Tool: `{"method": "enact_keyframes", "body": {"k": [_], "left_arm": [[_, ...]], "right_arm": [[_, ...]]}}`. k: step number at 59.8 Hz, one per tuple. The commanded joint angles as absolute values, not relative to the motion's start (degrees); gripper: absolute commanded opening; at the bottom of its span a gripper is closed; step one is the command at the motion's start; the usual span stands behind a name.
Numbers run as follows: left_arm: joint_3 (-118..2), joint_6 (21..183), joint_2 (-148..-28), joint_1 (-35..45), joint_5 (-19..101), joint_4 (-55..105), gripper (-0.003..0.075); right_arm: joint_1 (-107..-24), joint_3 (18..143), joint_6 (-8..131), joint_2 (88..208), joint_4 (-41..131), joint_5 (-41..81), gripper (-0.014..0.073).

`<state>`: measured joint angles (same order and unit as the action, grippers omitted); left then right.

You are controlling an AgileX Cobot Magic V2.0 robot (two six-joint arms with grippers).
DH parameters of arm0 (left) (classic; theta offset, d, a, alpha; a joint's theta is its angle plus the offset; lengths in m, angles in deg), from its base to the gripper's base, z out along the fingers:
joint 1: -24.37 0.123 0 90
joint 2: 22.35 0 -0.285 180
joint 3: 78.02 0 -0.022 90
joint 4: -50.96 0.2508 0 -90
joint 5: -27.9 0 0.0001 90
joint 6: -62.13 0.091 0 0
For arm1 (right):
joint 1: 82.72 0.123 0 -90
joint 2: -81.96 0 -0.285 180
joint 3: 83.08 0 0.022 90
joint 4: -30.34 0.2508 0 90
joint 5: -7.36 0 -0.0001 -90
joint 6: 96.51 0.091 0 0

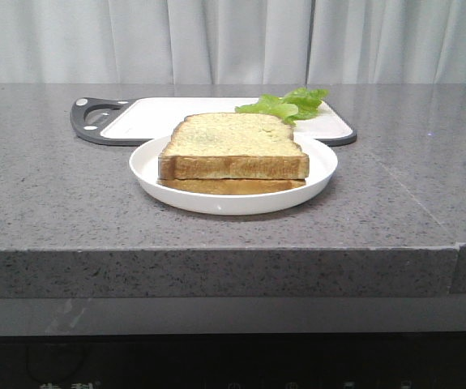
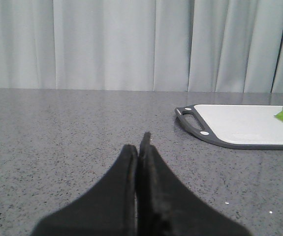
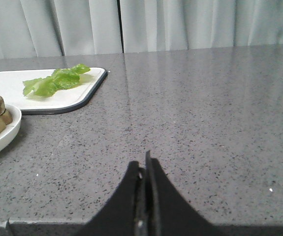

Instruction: Left arm grabs bread, right arm adds lettuce

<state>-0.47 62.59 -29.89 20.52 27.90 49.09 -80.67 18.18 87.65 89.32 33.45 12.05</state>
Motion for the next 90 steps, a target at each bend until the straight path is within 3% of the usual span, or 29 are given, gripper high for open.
{"method": "enact_keyframes", "body": {"k": [1, 45, 58, 73, 90], "left_arm": [[-0.22, 62.13, -28.91, 20.54, 23.67, 48.94, -0.002], [-0.22, 62.13, -28.91, 20.54, 23.56, 48.94, -0.002], [-2.04, 62.13, -28.91, 20.54, 18.64, 46.98, -0.002], [-16.27, 62.13, -31.42, 20.54, 31.67, 42.52, -0.002], [-35.5, 62.13, -44.81, 20.54, 47.64, 42.52, -0.002]], "right_arm": [[-80.74, 18.35, 87.72, 87.98, 32.78, 7.36, -0.0118], [-80.74, 18.35, 87.72, 87.98, 32.78, 7.36, -0.0118], [-80.74, 19.85, 87.72, 87.98, 32.72, 6.96, -0.0118], [-80.74, 32.58, 87.72, 89.42, 32.72, 16.55, -0.0118], [-80.74, 50.81, 87.72, 102.07, 32.66, 26.85, -0.0118]]}}
